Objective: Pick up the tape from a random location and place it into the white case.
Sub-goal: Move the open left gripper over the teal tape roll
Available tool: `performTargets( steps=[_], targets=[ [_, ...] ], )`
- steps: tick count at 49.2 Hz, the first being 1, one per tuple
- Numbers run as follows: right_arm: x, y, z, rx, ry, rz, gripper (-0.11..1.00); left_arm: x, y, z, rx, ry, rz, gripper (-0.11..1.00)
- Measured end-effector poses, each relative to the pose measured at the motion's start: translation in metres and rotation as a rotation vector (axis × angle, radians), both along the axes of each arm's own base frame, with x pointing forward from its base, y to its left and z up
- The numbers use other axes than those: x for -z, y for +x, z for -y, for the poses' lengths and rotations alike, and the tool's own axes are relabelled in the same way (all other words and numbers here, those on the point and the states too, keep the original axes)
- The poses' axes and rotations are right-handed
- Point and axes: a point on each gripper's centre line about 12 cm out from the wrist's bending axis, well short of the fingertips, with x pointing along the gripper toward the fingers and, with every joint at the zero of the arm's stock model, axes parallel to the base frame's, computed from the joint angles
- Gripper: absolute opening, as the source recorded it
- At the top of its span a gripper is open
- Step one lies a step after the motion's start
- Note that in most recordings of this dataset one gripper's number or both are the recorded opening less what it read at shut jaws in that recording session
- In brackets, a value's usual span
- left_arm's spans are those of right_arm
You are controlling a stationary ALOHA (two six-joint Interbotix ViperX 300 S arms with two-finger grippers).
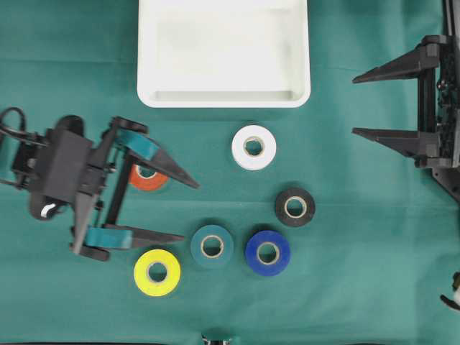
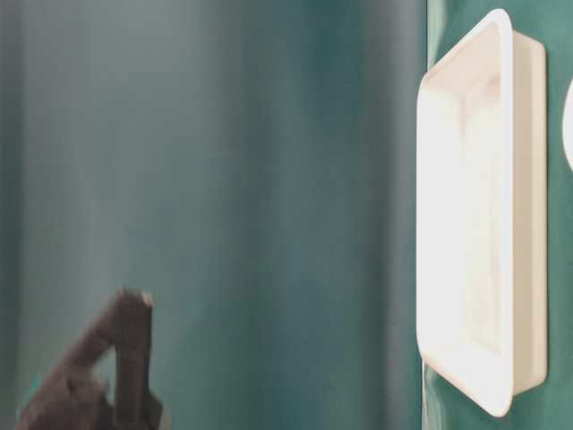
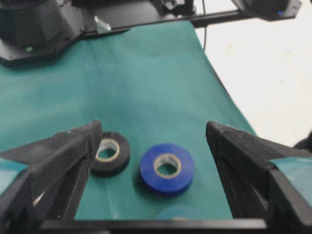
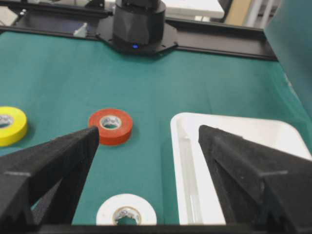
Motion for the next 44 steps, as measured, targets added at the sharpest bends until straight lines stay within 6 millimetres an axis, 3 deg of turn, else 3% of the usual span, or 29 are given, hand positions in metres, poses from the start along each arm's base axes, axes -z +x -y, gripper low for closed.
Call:
performTargets(
  steps=[25, 44],
  targets=[
    [-0.001, 0.0, 0.0, 0.0, -0.002, 0.001, 0.91, -0.004, 0.045, 0.012, 0.008, 0.041, -0.025, 1.0],
    [0.0, 0.001, 0.0, 0.0, -0.001, -0.003, 0.91, -0.002, 0.047, 0.016, 0.013, 0.05, -0.096, 0.99]
  ],
)
